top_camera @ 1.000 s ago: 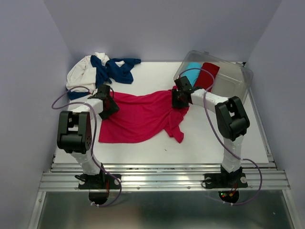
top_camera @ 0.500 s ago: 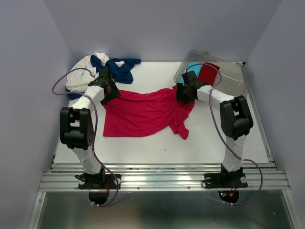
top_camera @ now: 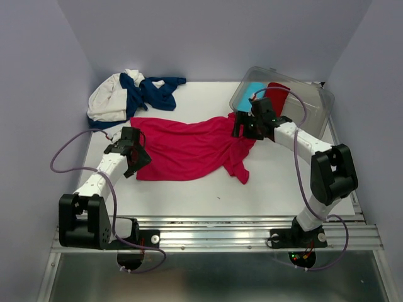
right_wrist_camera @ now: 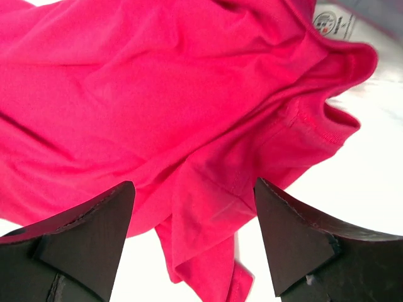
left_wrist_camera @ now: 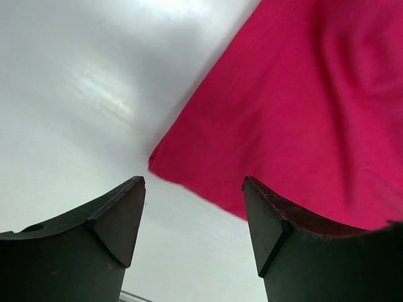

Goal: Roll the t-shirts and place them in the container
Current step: Flatten out the T-shirt at the center of the board.

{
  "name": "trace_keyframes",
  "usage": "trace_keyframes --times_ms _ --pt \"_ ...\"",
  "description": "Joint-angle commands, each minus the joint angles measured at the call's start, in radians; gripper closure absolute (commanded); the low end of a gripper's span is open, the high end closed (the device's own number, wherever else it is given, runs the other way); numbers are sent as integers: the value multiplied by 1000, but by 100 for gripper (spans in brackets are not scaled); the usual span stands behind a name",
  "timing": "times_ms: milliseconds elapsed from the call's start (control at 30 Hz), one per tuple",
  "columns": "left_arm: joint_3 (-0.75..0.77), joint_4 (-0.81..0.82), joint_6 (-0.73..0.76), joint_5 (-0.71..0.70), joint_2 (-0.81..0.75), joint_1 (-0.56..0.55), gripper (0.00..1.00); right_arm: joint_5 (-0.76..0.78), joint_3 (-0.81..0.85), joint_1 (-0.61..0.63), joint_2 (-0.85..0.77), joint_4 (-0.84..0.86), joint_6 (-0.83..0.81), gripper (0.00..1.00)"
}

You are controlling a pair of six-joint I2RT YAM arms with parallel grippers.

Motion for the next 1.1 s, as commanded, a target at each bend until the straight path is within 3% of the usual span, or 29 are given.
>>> trace_keyframes --times_ms 0,533,600,667,733,767,900,1067 --pt "-67 -6 -101 6 -28 -1 26 -40 -29 4 -63 41 16 18" --pt "-183 143 -171 -9 102 -1 34 -66 -142 4 -178 12 26 18" --pt "-183 166 -168 -4 123 -1 40 -69 -168 13 -195 3 16 17" --pt "-175 179 -162 -9 148 -1 57 -54 -207 30 -210 -19 7 18" --pt "-149 177 -147 -17 159 -1 80 -4 -236 83 -220 -28 -4 18" --pt "-138 166 -141 -20 157 -1 100 13 -263 105 -221 -39 -6 18" --pt "-86 141 -134 -35 73 -1 100 72 -329 180 -204 -36 5 18" --pt "-45 103 -118 -44 -28 -1 100 98 -359 226 -166 -7 8 26"
